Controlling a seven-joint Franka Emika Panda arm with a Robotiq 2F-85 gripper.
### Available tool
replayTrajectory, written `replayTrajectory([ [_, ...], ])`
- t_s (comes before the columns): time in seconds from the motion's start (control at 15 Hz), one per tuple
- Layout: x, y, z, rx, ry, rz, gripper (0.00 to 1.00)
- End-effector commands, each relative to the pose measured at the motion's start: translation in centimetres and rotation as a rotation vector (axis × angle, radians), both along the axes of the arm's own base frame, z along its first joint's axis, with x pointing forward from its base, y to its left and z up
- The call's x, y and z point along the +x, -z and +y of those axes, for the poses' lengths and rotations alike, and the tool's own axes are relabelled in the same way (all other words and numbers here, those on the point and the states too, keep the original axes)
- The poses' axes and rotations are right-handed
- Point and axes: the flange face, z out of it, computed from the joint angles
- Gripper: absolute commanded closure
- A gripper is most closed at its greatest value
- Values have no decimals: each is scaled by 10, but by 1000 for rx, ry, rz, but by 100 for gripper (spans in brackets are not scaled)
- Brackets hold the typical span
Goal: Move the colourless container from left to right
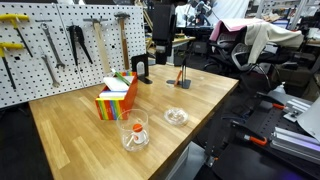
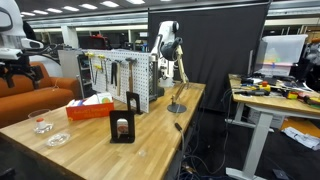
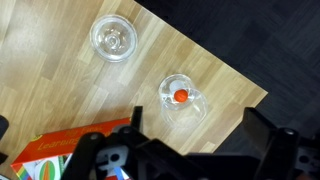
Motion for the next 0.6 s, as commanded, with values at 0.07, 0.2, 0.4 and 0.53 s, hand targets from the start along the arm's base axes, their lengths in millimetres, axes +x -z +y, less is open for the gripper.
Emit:
replayTrajectory([
  [0.07,5,2,0,30,0,-1,0],
  [0.2,16,12,2,37,-18,-10,0],
  [0.4,34,33,8,56,-35,-7,0],
  [0.53,45,51,16,64,-41,2,0],
])
